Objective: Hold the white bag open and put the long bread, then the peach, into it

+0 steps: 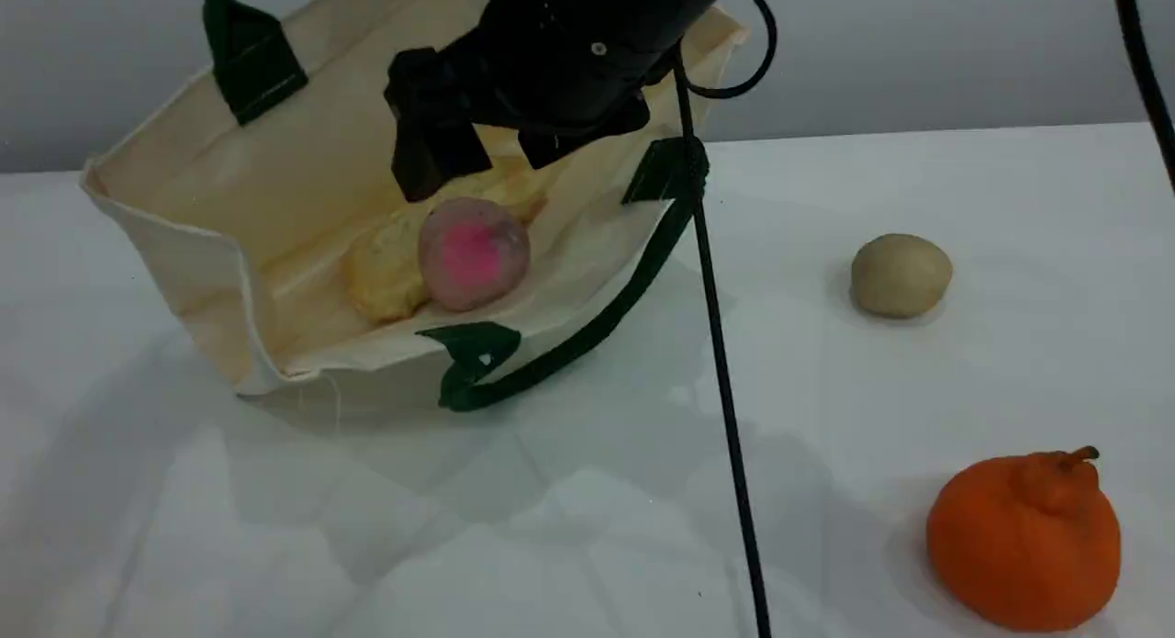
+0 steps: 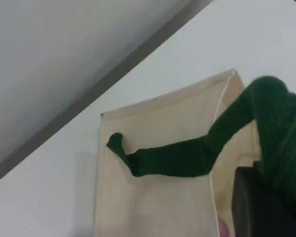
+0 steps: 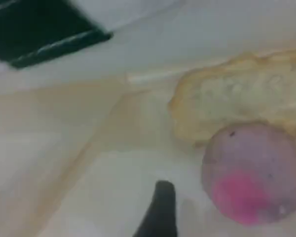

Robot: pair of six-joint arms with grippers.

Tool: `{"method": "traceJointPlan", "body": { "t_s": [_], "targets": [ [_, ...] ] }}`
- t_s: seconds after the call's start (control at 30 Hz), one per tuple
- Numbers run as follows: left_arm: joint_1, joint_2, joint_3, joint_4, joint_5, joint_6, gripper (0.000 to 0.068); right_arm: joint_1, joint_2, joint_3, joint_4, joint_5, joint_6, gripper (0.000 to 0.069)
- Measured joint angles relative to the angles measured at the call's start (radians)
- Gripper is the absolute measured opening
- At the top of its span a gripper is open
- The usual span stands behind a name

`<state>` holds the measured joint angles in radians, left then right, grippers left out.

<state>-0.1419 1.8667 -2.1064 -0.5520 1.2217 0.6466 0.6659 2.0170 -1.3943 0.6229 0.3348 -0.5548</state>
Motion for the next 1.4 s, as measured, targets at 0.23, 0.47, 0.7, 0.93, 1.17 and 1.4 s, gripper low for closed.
{"method": "traceJointPlan", "body": {
  "t_s": [0.23,0.47,0.7,0.93,1.17,1.4],
  "targets": [
    [0.0,0.0,0.0,0.0,0.0,0.0,0.0081,-0.033,-0.123,0.0,-0.161,0.083,0.026,0.0595],
    [0.0,0.0,0.0,-0.004,0.0,0.0,0.0081,-0.159,-0.267,0.0,-0.232,0.164,0.107,0.0592],
    [0.0,0.0,0.0,-0.004,0.0,0.0,0.0081,-0.354,-0.371,0.0,-0.231,0.201,0.139,0.0592],
    [0.0,0.0,0.0,-0.004,0.0,0.0,0.0086,-0.526,-0.383,0.0,-0.232,0.253,0.139,0.0592],
    [0.0,0.0,0.0,-0.034,-0.004,-0.001,0.023,-0.558,-0.383,0.0,-0.23,0.232,0.136,0.0592],
    [0.0,-0.001,0.0,-0.04,-0.004,-0.001,0.0493,-0.558,-0.383,0.0,-0.23,0.231,0.136,0.0591]
  ]
}}
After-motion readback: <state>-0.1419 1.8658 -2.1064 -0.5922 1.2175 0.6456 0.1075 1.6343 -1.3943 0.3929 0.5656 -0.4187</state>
